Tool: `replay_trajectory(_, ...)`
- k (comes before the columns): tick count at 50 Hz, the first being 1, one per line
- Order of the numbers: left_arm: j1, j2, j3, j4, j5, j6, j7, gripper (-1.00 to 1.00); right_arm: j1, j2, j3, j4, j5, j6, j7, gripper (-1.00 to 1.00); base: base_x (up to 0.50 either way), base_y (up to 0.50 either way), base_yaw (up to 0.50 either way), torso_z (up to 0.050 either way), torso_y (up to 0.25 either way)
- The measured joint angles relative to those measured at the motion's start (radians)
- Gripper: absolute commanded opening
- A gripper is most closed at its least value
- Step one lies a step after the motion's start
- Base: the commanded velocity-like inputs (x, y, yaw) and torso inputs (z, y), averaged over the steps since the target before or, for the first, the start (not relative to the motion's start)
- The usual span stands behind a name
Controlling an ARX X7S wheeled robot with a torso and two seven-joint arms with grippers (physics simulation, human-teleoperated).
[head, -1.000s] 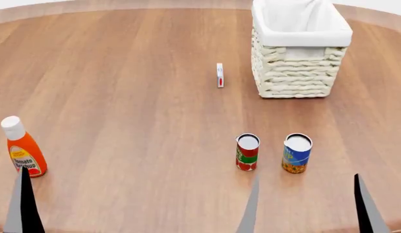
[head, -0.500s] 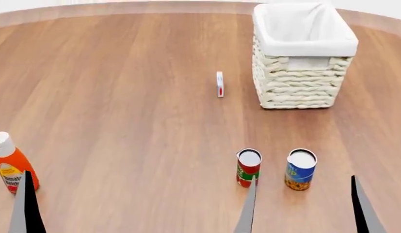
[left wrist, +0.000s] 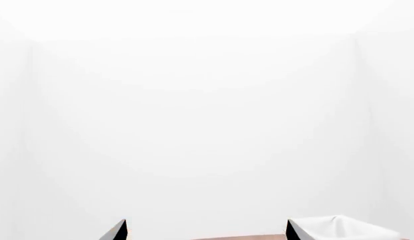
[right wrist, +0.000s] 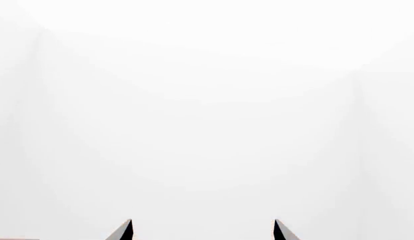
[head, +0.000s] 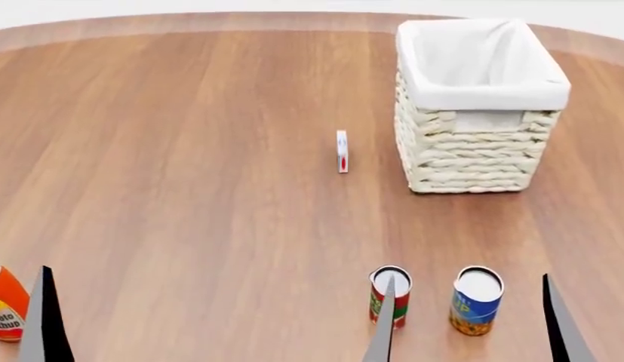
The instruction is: Pick up the alphabet soup and the cream cheese box, and put them in the basket.
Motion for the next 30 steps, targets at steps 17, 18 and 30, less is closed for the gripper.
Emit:
replay_trajectory(17, -0.002, -0.012, 0.010, -0.007, -0.001, 0.006, -0.011, 1.00, 0.002, 0.012, -0.008, 0.006, 0.002, -0.002, 0.012, 1.00, 0.20, 0.00, 0.00, 0.000, 0.000)
replay_trajectory(18, -0.002, -0.013, 0.011, -0.008, -0.001, 0.006, -0.012, 1.00, 0.002, 0.013, -0.008, 0.007, 0.002, -0.002, 0.012, 1.00, 0.20, 0.00, 0.00, 0.000, 0.000)
replay_trajectory(30, -0.005, -0.019, 0.019, -0.011, 0.001, 0.007, -0.020, 1.00, 0.004, 0.022, -0.011, 0.008, 0.008, -0.001, 0.019, 1.00, 0.20, 0.00, 0.00, 0.000, 0.000)
